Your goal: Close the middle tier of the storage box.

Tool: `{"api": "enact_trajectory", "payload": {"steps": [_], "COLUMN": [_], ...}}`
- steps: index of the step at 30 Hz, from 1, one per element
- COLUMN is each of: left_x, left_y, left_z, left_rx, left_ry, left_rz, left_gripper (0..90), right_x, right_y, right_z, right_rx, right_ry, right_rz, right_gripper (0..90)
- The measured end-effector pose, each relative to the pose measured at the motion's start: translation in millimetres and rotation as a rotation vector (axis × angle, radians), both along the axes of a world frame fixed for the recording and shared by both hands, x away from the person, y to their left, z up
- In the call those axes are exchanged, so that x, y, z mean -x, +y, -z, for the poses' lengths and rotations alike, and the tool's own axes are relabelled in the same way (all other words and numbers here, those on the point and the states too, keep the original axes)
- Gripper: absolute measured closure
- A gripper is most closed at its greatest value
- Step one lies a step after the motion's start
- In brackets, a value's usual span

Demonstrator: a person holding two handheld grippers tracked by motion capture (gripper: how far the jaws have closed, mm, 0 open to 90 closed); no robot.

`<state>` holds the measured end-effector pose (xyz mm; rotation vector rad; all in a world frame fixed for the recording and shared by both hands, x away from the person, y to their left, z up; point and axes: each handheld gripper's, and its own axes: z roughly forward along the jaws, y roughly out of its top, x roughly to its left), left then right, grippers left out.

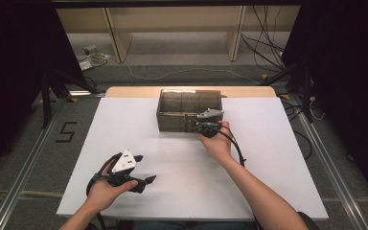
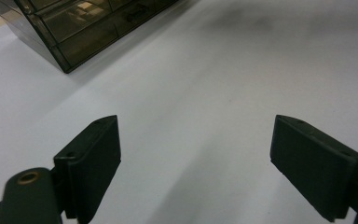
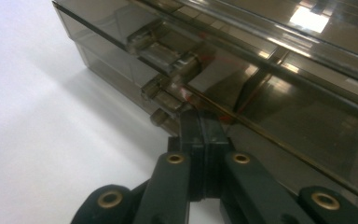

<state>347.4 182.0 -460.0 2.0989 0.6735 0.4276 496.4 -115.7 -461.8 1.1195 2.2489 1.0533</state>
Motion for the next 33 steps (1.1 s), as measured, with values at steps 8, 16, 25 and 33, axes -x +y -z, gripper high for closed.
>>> {"api": "enact_trajectory", "payload": {"steps": [8,16,25,33], "left_x": [0.1,0.1,-0.3,1.2], "left_y": [0.1,0.3,0.6,3.4], "left_z": [-0.1,-0.1,-0.1,-0.8], "left_rx": [0.001,0.0,0.0,0.013], "left_ry": [-0.002,-0.002,0.0,0.002], "left_rz": [0.0,0.001,-0.001,-0.011], "left_gripper": [16.1,16.1,16.1,16.0], "right_x": [-2.2,10.6,2.6,29.4], "right_y": [0.0,-6.7,-9.9,-35.8], "right_z": [0.9,-19.7,-17.5,-29.7], "right_rx": [0.007,-0.01,-0.041,-0.044], "right_ry": [-0.004,-0.052,-0.06,-0.043], "right_rz": [0.001,-0.01,0.018,-0.029], "right_gripper": [90.0,90.0,90.0,69.5]}}
